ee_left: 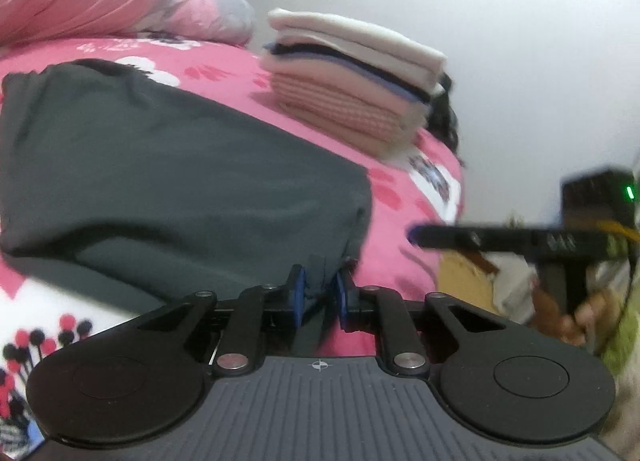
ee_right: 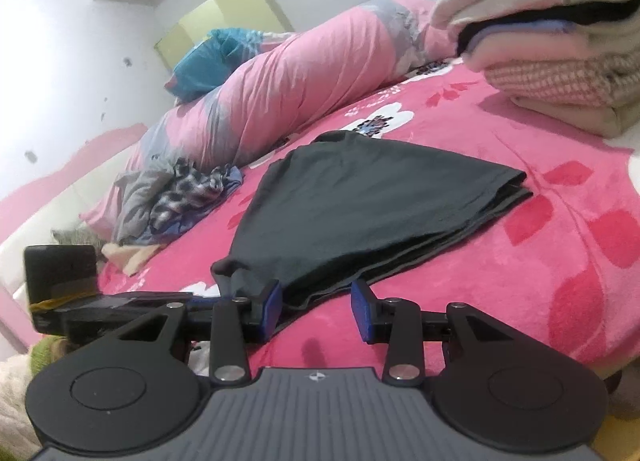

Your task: Fold clothes

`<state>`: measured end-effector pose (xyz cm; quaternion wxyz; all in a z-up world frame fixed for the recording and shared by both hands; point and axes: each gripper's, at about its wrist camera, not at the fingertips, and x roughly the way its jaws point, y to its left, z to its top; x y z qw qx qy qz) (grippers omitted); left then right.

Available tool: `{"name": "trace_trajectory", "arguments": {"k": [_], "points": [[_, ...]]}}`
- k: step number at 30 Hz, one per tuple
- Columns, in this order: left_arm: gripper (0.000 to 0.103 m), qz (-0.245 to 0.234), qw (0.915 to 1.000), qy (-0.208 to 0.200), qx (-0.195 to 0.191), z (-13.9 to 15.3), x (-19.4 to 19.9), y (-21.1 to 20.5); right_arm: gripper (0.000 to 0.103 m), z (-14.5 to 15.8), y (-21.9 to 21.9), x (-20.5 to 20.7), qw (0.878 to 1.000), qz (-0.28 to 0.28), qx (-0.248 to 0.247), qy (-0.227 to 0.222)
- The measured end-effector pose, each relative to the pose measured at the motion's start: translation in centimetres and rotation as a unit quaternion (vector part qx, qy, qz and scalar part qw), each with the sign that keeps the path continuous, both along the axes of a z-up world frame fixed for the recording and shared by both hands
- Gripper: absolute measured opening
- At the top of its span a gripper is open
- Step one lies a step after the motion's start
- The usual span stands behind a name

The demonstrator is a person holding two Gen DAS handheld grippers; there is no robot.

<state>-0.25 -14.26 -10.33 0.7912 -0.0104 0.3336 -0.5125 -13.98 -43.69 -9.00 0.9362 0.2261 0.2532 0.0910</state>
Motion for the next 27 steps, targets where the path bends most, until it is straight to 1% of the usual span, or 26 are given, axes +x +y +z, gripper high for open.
{"name": "trace_trajectory", "arguments": {"k": [2,4,6,8,9,10,11,13,14,17,18,19,20,21,22,24,25,26,27], "points": [[0.016,0.012,0.9998,0.016,-0.005,0.0,-0.2,0.9,0.041,0.3,0.9,0.0,0.999,0.011,-0.032,-0.008],[0.020,0.020,0.9985,0.043,-0.027,0.0,-0.2,2.1,0.041,0.7,2.1,0.0,0.997,0.031,-0.068,-0.018],[0.020,0.028,0.9968,0.063,-0.041,0.0,-0.3,3.4,0.041,1.2,3.7,0.1,0.991,0.060,-0.115,-0.028],[0.020,0.043,0.9954,0.071,-0.048,-0.2,-0.3,4.7,0.041,1.5,5.5,0.4,0.981,0.091,-0.169,-0.039],[0.020,0.051,0.9947,0.074,-0.050,-0.3,-0.2,5.3,0.043,1.6,6.7,0.5,0.972,0.109,-0.204,-0.045],[0.020,0.061,0.9939,0.077,-0.051,-0.5,-0.2,5.8,0.049,1.7,7.9,0.5,0.961,0.127,-0.241,-0.052],[0.020,0.070,0.9929,0.081,-0.052,-0.6,-0.1,6.4,0.051,1.7,9.1,0.5,0.948,0.146,-0.275,-0.061],[0.020,0.085,0.9913,0.086,-0.053,-0.9,0.2,7.2,0.057,1.5,11.4,0.4,0.919,0.187,-0.338,-0.079],[0.020,0.091,0.9905,0.087,-0.054,-1.0,0.3,7.5,0.058,1.2,12.5,0.3,0.903,0.204,-0.369,-0.086],[0.021,0.110,0.9873,0.095,-0.063,-1.3,0.7,8.5,0.058,0.2,15.3,0.2,0.860,0.232,-0.443,-0.099],[0.021,0.115,0.9861,0.099,-0.067,-1.4,0.7,8.7,0.057,-0.2,16.0,0.2,0.849,0.235,-0.463,-0.104],[0.021,0.119,0.9849,0.104,-0.071,-1.5,0.8,9.0,0.055,-0.4,16.6,0.1,0.840,0.235,-0.478,-0.109],[0.021,0.123,0.9836,0.108,-0.075,-1.7,0.9,9.2,0.054,-0.4,16.9,-0.1,0.836,0.236,-0.483,-0.112],[0.021,0.124,0.9831,0.110,-0.077,-1.7,0.9,9.4,0.053,-0.3,17.2,-0.3,0.836,0.238,-0.481,-0.113],[0.021,0.125,0.9828,0.111,-0.079,-1.8,0.9,9.6,0.052,-0.1,17.2,-0.4,0.841,0.242,-0.471,-0.110],[0.021,0.124,0.9833,0.106,-0.081,-1.7,0.7,9.7,0.051,0.3,16.9,-0.5,0.860,0.252,-0.435,-0.085],[0.021,0.120,0.9853,0.094,-0.078,-1.5,0.5,9.5,0.051,0.3,16.7,-0.6,0.868,0.252,-0.422,-0.071],[0.022,0.110,0.9886,0.076,-0.070,-1.2,0.2,9.0,0.051,0.2,16.3,-0.6,0.878,0.246,-0.407,-0.053],[0.022,0.099,0.9916,0.057,-0.061,-0.8,-0.1,8.4,0.051,0.1,15.6,-0.5,0.892,0.233,-0.386,-0.033]]}}
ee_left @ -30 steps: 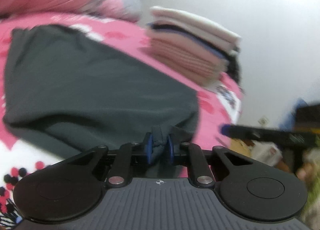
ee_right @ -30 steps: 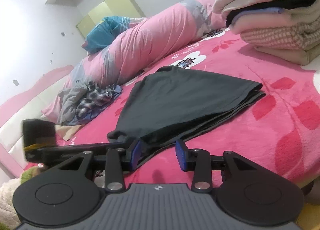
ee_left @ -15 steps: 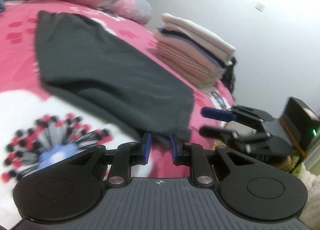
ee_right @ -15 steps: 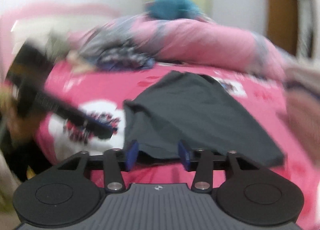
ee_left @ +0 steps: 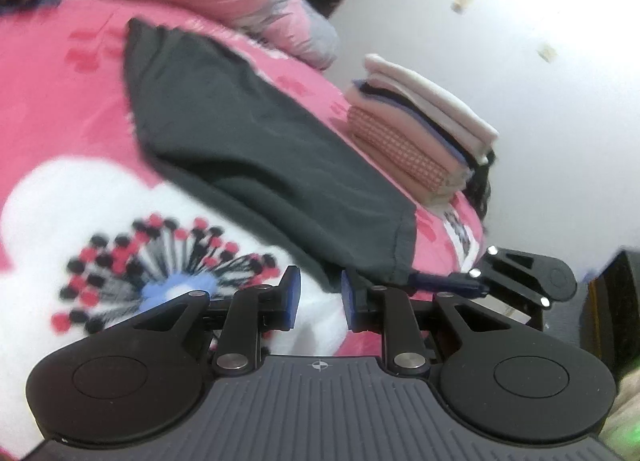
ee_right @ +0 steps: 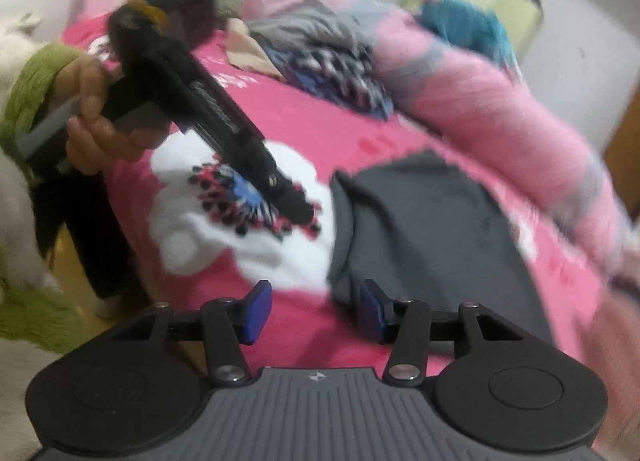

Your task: Fold clothes

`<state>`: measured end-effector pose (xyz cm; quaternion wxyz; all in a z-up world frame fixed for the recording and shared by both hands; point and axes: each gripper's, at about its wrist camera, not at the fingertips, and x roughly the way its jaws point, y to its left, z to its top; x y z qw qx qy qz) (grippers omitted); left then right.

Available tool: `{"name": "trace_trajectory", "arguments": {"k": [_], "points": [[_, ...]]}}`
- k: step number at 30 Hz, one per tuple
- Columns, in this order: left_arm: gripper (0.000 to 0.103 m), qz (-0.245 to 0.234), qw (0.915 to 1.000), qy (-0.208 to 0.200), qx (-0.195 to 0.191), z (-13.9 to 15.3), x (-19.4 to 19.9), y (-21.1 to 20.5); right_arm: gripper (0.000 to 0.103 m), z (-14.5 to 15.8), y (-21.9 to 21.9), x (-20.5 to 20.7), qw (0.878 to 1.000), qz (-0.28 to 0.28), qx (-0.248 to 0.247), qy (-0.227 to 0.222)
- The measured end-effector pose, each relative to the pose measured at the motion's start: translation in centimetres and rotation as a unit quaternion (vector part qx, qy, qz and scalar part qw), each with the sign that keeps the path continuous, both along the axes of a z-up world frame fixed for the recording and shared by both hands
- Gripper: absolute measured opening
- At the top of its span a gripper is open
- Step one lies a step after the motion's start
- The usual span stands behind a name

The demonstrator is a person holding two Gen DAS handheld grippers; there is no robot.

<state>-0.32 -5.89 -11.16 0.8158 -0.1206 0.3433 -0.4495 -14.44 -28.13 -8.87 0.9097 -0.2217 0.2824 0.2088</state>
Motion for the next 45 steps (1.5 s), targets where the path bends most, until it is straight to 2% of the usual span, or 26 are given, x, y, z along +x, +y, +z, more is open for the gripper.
{"name": "trace_trajectory", "arguments": {"k": [2,4,5,8,13,15,16,17,18,19,23,27,29,31,35,40,44,45], "points": [[0.029,-0.026,0.9978,-0.053,0.031,0.8,-0.9,-1.7,0.051,0.1,-1.9,0.3,0.997,-0.043,0.054,0.028],[0.035,-0.061,0.9890,-0.118,0.066,1.3,-2.0,-3.7,0.051,0.3,-3.9,0.4,0.989,-0.084,0.112,0.051],[0.035,-0.080,0.9816,-0.152,0.083,1.6,-2.6,-4.8,0.051,0.4,-4.9,0.4,0.983,-0.101,0.141,0.056],[0.037,-0.134,0.9527,-0.240,0.129,1.8,-4.2,-7.9,0.051,0.8,-7.6,0.0,0.965,-0.146,0.211,0.058],[0.037,-0.183,0.9035,-0.333,0.198,0.1,-5.9,-10.9,0.051,0.9,-11.1,-0.5,0.940,-0.203,0.269,0.049],[0.036,-0.187,0.8918,-0.353,0.213,-0.5,-6.1,-11.4,0.051,1.0,-12.0,-0.8,0.934,-0.211,0.284,0.041],[0.030,-0.185,0.8903,-0.356,0.215,-0.6,-5.9,-11.6,0.051,1.0,-12.3,-0.9,0.932,-0.214,0.291,0.037],[0.023,-0.181,0.8920,-0.354,0.215,-0.6,-5.7,-11.6,0.051,1.0,-12.6,-1.1,0.929,-0.217,0.297,0.033],[0.021,-0.178,0.8967,-0.346,0.211,-0.4,-5.4,-11.6,0.051,1.0,-12.7,-1.1,0.928,-0.219,0.301,0.029],[0.015,-0.175,0.9047,-0.332,0.201,-0.1,-5.1,-11.4,0.051,1.0,-12.8,-1.1,0.927,-0.220,0.302,0.024],[0.008,-0.161,0.9364,-0.266,0.163,1.1,-3.5,-10.6,0.051,1.0,-12.7,-1.5,0.930,-0.212,0.299,0.006],[0.005,-0.138,0.9757,-0.146,0.088,2.3,-0.2,-9.1,0.051,1.2,-11.5,-1.4,0.948,-0.176,0.265,-0.008],[0.005,-0.123,0.9888,-0.074,0.040,2.7,1.9,-8.0,0.052,1.1,-10.0,-1.2,0.963,-0.146,0.226,-0.017],[0.005,-0.113,0.9934,-0.022,0.007,2.8,3.6,-7.3,0.053,1.0,-8.1,-1.1,0.978,-0.109,0.178,-0.029],[0.005,-0.103,0.9940,0.024,-0.027,3.0,5.2,-6.9,0.054,0.2,-4.3,-0.4,0.994,-0.037,0.082,-0.060],[0.005,-0.099,0.9925,0.055,-0.047,2.8,6.1,-6.8,0.054,-1.6,-1.0,0.6,0.995,0.025,-0.030,-0.087],[0.005,-0.098,0.9920,0.060,-0.053,2.8,6.3,-6.8,0.051,-2.5,-0.2,1.6,0.994,0.044,-0.054,-0.078],[0.005,-0.098,0.9919,0.061,-0.053,2.9,6.3,-6.8,0.046,-2.7,-0.1,1.9,0.994,0.047,-0.059,-0.076]]}}
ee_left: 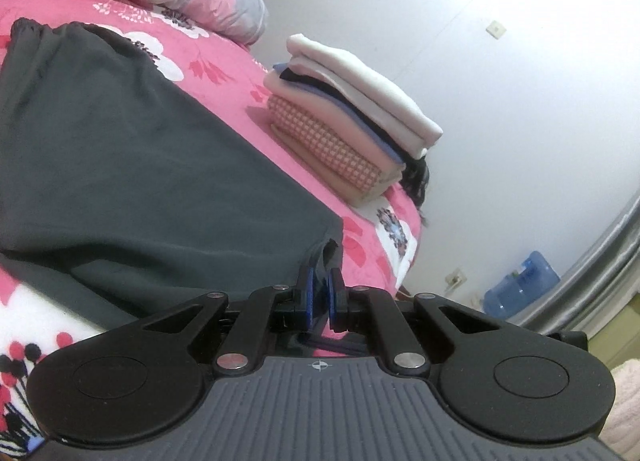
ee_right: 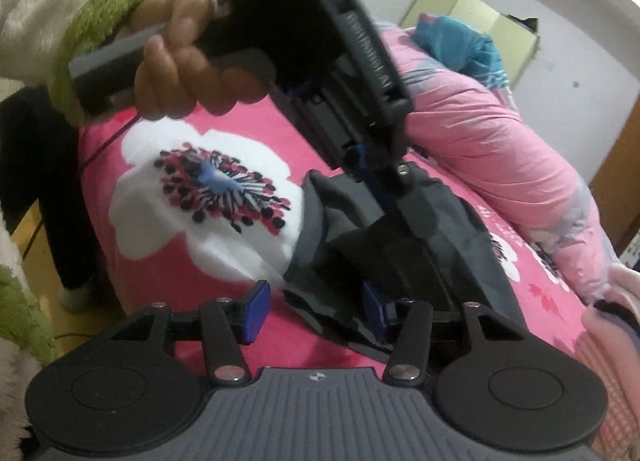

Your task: Fold clothes

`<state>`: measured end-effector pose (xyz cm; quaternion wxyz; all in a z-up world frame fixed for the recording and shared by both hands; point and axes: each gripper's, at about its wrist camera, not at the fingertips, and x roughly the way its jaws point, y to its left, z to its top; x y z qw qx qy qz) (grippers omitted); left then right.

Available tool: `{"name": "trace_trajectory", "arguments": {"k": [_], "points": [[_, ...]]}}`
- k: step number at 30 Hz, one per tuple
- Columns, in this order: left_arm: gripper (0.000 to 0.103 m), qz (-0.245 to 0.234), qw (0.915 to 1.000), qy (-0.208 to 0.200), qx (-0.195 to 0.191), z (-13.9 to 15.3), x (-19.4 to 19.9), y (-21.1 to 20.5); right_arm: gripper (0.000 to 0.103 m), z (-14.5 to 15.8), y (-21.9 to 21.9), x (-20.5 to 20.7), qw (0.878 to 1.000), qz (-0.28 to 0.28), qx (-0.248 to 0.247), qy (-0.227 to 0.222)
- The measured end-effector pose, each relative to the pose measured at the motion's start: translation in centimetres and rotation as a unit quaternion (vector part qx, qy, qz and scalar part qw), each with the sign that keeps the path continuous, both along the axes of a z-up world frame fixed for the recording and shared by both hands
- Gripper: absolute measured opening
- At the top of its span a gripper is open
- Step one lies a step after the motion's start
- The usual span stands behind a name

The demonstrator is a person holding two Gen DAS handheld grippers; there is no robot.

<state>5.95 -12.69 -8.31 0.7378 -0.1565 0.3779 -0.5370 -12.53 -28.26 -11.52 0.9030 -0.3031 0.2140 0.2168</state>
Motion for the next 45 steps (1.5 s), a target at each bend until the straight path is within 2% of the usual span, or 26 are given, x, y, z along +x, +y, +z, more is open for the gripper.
{"name": "trace_trajectory", "arguments": {"k": [2,4,6,10,15,19,22,27,30,31,32,35,39,42,44,45], "points": [[0.005,-0.001,1.0000,0.001,-0.002,0.0,0.0,0.1,0.029,-0.3,-0.1,0.4,1.000,0.002,-0.005,0.007],[0.005,-0.002,1.0000,0.002,-0.005,0.0,0.0,0.2,0.005,-0.5,-0.3,0.5,1.000,-0.002,-0.007,0.013],[0.005,-0.003,1.0000,0.002,-0.008,0.1,-0.1,0.2,0.002,-0.3,-0.5,0.3,1.000,-0.004,-0.010,0.010],[0.005,-0.013,0.9998,0.008,-0.012,-0.1,0.0,0.2,0.001,0.4,-0.7,-0.8,1.000,0.006,-0.018,0.020],[0.005,-0.019,0.9996,0.018,-0.012,-0.9,-0.4,0.1,0.001,-0.4,-0.8,-1.1,0.999,0.005,-0.026,0.032],[0.005,-0.028,0.9995,0.013,-0.009,-1.2,-1.1,0.2,0.003,0.0,-1.3,-1.4,0.999,-0.011,0.007,0.047],[0.005,-0.046,0.9988,-0.008,0.011,-1.7,-2.1,-0.1,0.004,0.5,-2.1,-2.1,0.997,-0.025,0.030,0.062],[0.007,-0.083,0.9938,-0.025,0.070,-3.6,-3.8,-0.5,0.004,2.5,-4.3,-3.8,0.993,-0.060,0.069,0.073],[0.016,-0.079,0.9937,-0.026,0.075,-4.2,-4.5,0.0,0.004,4.5,-6.0,-3.6,0.987,-0.082,0.126,0.063],[0.027,-0.079,0.9942,-0.023,0.070,-4.2,-4.7,0.3,0.004,5.1,-6.5,-3.2,0.983,-0.086,0.152,0.060],[0.033,-0.078,0.9947,-0.023,0.064,-4.1,-5.0,0.7,0.004,5.6,-6.7,-2.7,0.980,-0.087,0.172,0.056],[0.039,-0.068,0.9951,-0.030,0.065,-4.0,-5.8,1.7,0.004,5.8,-6.2,-1.0,0.974,-0.080,0.204,0.054],[0.041,-0.047,0.9964,-0.021,0.067,-4.1,-6.1,3.8,0.004,3.8,-4.5,1.3,0.972,-0.076,0.205,0.083],[0.045,-0.015,0.9986,-0.003,0.051,-4.1,-5.3,6.0,0.005,1.5,-3.3,2.3,0.973,-0.087,0.175,0.119],[0.047,0.015,0.9992,0.011,0.036,-4.0,-4.5,7.5,0.005,0.9,-2.7,2.1,0.975,-0.093,0.162,0.117],[0.048,0.031,0.9989,0.018,0.029,-3.9,-3.9,8.3,0.009,1.1,-2.6,1.9,0.976,-0.095,0.162,0.114]]}}
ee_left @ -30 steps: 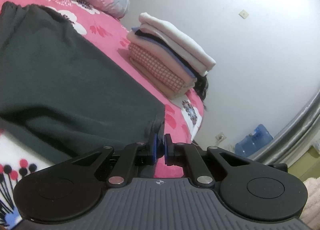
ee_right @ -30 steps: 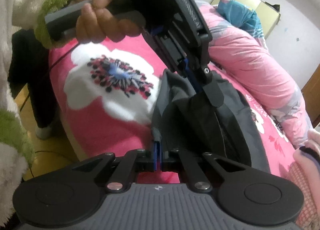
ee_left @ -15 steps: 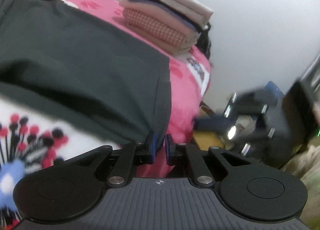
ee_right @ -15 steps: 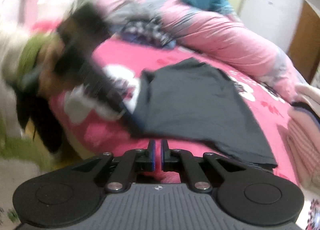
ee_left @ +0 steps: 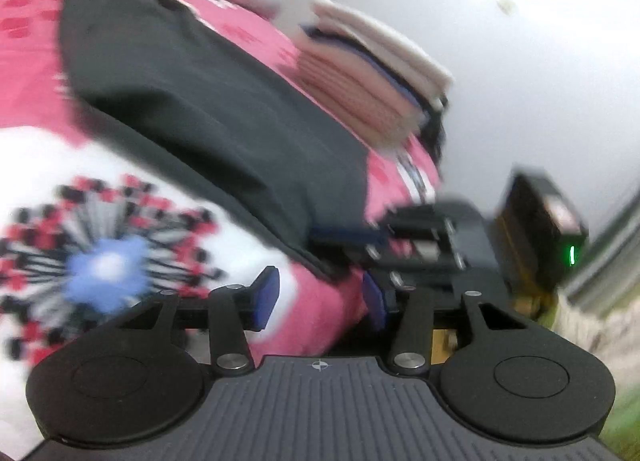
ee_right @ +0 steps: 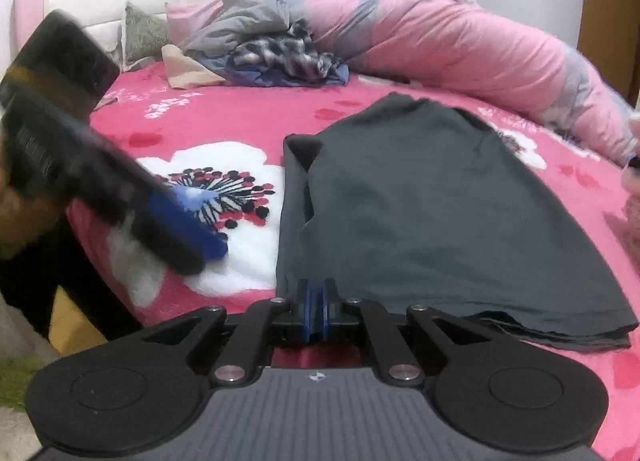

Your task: Fold clothes

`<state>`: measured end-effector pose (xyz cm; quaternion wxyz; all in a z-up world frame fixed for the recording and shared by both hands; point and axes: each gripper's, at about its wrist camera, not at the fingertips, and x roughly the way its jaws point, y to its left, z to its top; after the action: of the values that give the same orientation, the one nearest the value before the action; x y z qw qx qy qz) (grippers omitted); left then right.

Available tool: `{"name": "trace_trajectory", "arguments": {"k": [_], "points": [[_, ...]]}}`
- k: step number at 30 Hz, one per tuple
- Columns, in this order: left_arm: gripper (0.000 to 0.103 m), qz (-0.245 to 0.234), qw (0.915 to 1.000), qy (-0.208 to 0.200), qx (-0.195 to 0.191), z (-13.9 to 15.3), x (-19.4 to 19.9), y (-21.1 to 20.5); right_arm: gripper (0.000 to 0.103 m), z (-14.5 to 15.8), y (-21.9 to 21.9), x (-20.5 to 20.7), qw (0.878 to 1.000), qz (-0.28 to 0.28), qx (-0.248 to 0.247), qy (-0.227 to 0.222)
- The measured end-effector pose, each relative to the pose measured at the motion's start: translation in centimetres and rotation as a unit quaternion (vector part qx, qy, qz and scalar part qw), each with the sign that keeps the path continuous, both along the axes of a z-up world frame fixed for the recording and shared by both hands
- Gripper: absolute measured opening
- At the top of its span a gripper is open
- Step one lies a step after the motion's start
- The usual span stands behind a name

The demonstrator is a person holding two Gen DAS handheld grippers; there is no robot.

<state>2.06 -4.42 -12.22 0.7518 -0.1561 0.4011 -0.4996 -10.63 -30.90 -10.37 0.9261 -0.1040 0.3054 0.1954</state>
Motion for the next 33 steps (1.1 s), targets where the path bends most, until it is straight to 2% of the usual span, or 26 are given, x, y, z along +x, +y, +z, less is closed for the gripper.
{"name": "trace_trajectory", "arguments": {"k": [2,3,4,7,10,12,14,16,20,21,23,24,25,26,28,30,33], "points": [[0.050,0.036,0.9992,0.010,-0.014,0.1,1.2,1.5,0.025,0.5,0.2,-0.4,1.000,-0.008,0.001,-0.008],[0.050,0.054,0.9982,0.014,-0.020,0.2,1.8,2.1,0.038,0.8,0.3,-0.7,1.000,-0.010,-0.001,-0.014],[0.052,0.073,0.9968,0.018,-0.026,0.2,2.5,2.7,0.043,1.1,0.5,-0.8,1.000,-0.008,-0.003,-0.021],[0.054,0.135,0.9897,0.035,-0.032,0.1,4.6,3.7,0.051,1.5,1.5,-0.9,0.999,0.005,-0.018,-0.033],[0.054,0.193,0.9792,0.058,-0.024,-0.2,7.2,4.1,0.052,1.1,2.8,-0.7,0.998,0.016,-0.053,-0.039],[0.054,0.220,0.9720,0.077,-0.033,-0.4,8.4,4.6,0.052,0.5,3.6,-0.7,0.996,0.020,-0.081,-0.041],[0.054,0.236,0.9655,0.101,-0.044,-0.9,9.5,4.4,0.051,-0.1,4.1,-0.4,0.993,0.021,-0.107,-0.040],[0.054,0.241,0.9629,0.114,-0.043,-1.3,10.1,4.1,0.049,-0.5,4.3,-0.2,0.992,0.014,-0.123,-0.039],[0.050,0.238,0.9653,0.106,-0.013,-1.4,10.4,4.2,0.042,-0.7,4.2,0.1,0.992,-0.003,-0.120,-0.034],[0.049,0.237,0.9661,0.102,-0.008,-1.4,10.2,4.3,0.038,-0.8,4.1,0.1,0.993,-0.007,-0.116,-0.033],[0.035,0.237,0.9663,0.102,0.004,-1.2,10.1,4.1,0.033,-0.8,4.0,0.2,0.993,-0.015,-0.110,-0.033],[0.031,0.235,0.9665,0.103,0.009,-1.2,10.1,3.9,0.027,-0.8,4.0,0.1,0.994,-0.018,-0.105,-0.033],[0.017,0.233,0.9667,0.106,0.014,-1.1,10.1,3.8,0.019,-0.7,3.9,0.1,0.994,-0.020,-0.100,-0.033],[0.006,0.231,0.9668,0.108,0.020,-0.9,10.1,3.6,0.017,-0.6,3.9,0.1,0.995,-0.022,-0.094,-0.034],[0.003,0.232,0.9666,0.105,0.030,-0.4,10.1,3.3,0.012,-0.4,3.6,0.1,0.996,-0.029,-0.082,-0.031],[0.000,0.227,0.9673,0.111,0.021,0.2,10.4,3.0,0.011,-0.1,3.1,0.1,0.997,-0.038,-0.055,-0.026],[0.000,0.219,0.9679,0.122,0.006,1.1,11.0,2.3,0.008,0.3,1.4,0.5,0.998,-0.062,0.016,-0.006]]}}
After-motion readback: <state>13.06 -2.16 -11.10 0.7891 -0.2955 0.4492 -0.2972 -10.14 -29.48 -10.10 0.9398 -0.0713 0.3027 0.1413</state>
